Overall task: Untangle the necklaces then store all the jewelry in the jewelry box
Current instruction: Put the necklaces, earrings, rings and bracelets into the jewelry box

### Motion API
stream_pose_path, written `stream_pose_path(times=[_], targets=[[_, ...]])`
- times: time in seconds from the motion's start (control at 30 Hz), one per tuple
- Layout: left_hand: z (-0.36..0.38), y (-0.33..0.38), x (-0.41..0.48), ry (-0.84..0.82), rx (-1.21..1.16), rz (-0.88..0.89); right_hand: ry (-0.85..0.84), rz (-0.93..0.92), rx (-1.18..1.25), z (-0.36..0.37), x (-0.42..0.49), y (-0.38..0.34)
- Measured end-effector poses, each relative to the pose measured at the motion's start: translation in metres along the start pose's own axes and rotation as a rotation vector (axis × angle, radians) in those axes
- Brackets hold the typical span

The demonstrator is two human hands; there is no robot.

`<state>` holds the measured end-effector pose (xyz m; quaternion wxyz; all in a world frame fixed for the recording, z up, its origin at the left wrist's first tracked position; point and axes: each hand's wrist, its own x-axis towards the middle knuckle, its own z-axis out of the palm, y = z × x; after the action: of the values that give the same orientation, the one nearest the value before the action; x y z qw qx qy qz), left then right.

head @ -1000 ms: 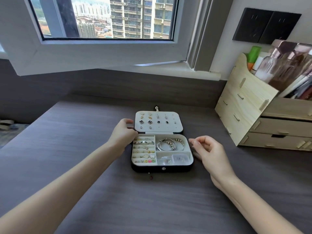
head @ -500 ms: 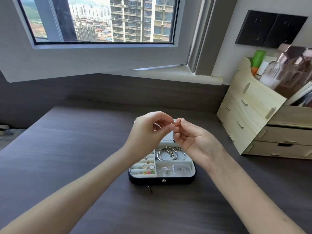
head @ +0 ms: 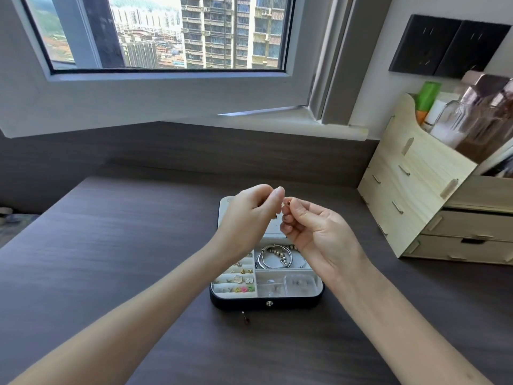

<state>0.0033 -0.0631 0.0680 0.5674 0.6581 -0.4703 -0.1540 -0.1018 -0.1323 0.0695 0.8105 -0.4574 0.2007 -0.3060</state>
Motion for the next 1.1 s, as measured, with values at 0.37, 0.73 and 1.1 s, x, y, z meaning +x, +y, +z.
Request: stream_pose_path(times=[0.37, 0.73, 1.1], targets=[[0.006, 0.007, 0.003, 0.041, -0.035, -0.006, 0.143, -0.125, -0.183, 0.005, -0.005, -0.004], [-0.003, 0.002, 0.000, -0.142, -0.207, -0.098, 0.108, -0.125, -0.204, 0.001, -0.008, -0.004], [0.003, 0.005, 0.000, -0.053, -0.109, -0.095, 0.208, -0.150, -0.289, 0.003, -0.008, -0.003]])
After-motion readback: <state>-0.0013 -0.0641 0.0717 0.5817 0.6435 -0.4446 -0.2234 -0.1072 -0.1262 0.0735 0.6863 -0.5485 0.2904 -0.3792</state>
